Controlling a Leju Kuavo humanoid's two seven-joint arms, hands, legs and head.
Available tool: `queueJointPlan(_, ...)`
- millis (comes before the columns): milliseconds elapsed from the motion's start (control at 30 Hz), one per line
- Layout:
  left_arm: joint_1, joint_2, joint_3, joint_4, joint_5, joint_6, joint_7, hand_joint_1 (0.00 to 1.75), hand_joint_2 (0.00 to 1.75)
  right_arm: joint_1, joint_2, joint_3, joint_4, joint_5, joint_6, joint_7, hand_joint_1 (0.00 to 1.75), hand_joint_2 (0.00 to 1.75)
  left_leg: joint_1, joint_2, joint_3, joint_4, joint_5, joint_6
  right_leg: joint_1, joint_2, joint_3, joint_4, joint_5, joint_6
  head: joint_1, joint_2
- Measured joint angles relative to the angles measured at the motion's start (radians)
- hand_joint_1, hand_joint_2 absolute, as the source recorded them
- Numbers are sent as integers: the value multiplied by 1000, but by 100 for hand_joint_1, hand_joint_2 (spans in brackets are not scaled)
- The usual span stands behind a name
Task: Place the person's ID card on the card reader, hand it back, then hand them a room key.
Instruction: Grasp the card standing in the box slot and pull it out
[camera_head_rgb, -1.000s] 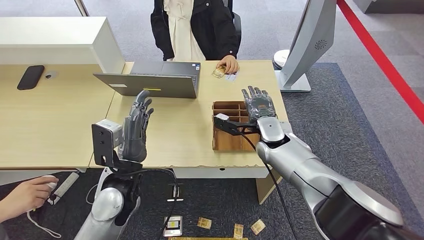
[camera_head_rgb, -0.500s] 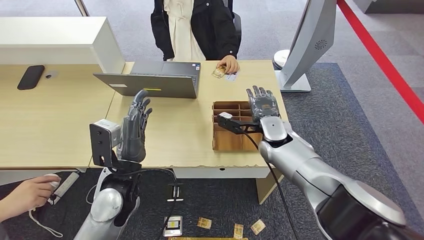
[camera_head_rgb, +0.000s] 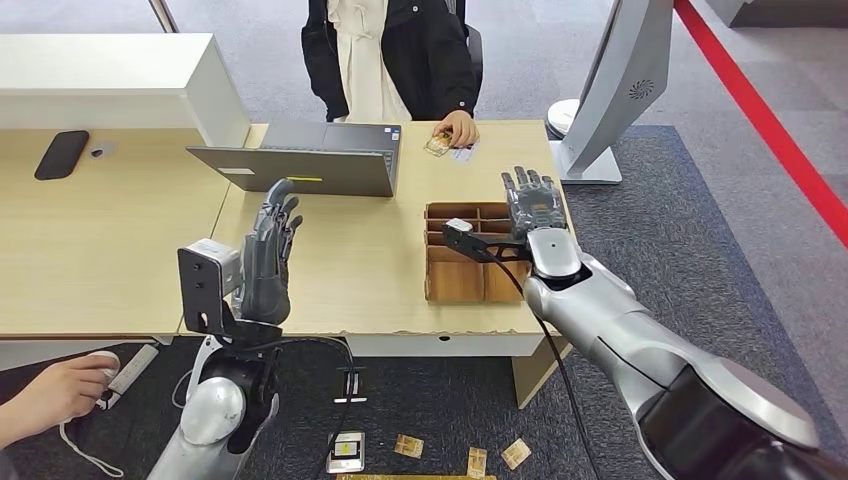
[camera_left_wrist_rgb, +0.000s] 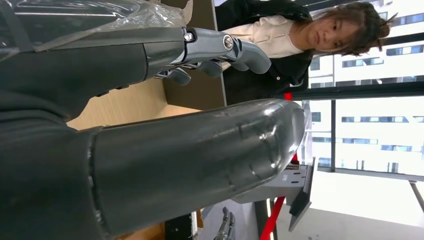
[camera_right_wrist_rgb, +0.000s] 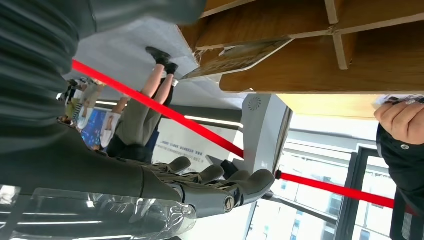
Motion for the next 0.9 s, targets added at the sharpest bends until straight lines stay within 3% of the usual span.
queueJointPlan(900, -2, 0, 0, 0, 15, 33, -2, 0, 0, -2, 7, 0, 25, -20, 10, -32, 175, 175, 0, 0, 0, 0, 0, 0, 0, 0, 0, 0, 0, 0, 0, 0)
